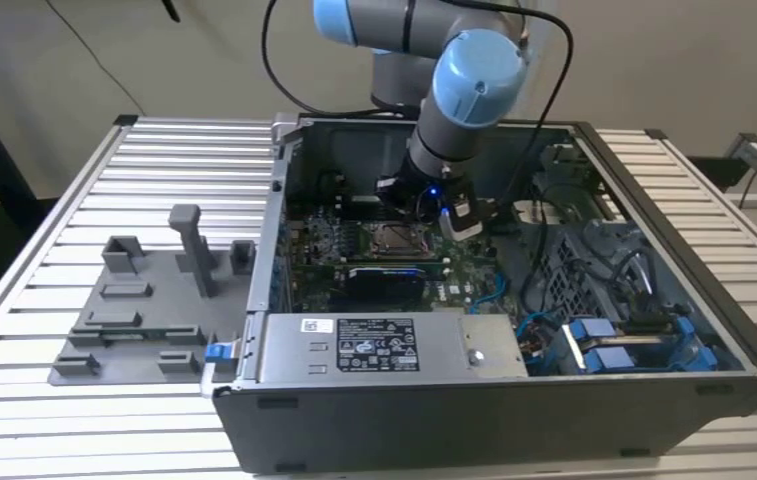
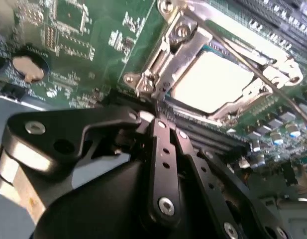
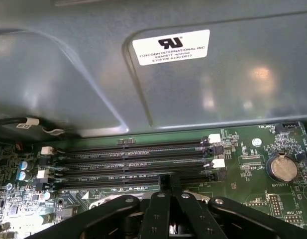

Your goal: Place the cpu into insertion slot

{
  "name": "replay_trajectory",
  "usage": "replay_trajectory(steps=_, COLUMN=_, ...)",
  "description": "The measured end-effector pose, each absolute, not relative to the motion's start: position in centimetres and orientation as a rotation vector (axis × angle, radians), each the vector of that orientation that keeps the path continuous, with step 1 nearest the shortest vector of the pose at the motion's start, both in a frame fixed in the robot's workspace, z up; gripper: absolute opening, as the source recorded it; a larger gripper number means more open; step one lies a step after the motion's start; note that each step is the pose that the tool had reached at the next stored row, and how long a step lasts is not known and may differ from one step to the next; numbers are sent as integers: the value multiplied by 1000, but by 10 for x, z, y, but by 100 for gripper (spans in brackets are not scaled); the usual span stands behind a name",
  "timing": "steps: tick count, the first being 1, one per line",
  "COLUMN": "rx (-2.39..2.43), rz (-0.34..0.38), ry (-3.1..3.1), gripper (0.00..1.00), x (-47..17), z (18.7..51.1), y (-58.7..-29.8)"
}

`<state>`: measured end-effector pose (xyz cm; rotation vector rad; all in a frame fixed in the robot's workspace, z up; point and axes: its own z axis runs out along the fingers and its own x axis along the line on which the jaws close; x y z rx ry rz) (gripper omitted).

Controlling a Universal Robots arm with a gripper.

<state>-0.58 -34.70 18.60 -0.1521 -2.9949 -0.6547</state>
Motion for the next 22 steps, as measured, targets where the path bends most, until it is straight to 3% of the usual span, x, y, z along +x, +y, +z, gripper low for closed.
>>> replay_trajectory(steps=3, rx=-149, rz=-710, ry=-2982, gripper=11, x=-6, z=186, y=-347)
replay_trajectory(steps=14, rx=-149, rz=-718, ry=-2979, gripper=11, x=-6, z=217, y=-347)
replay_trajectory(steps=18, rx=-154, rz=-707, ry=-2980, gripper=11, x=-6, z=221, y=-347)
replay_trajectory(steps=22, rx=-160, rz=-630, ry=-2990, gripper=11, x=-6, z=221, y=-347)
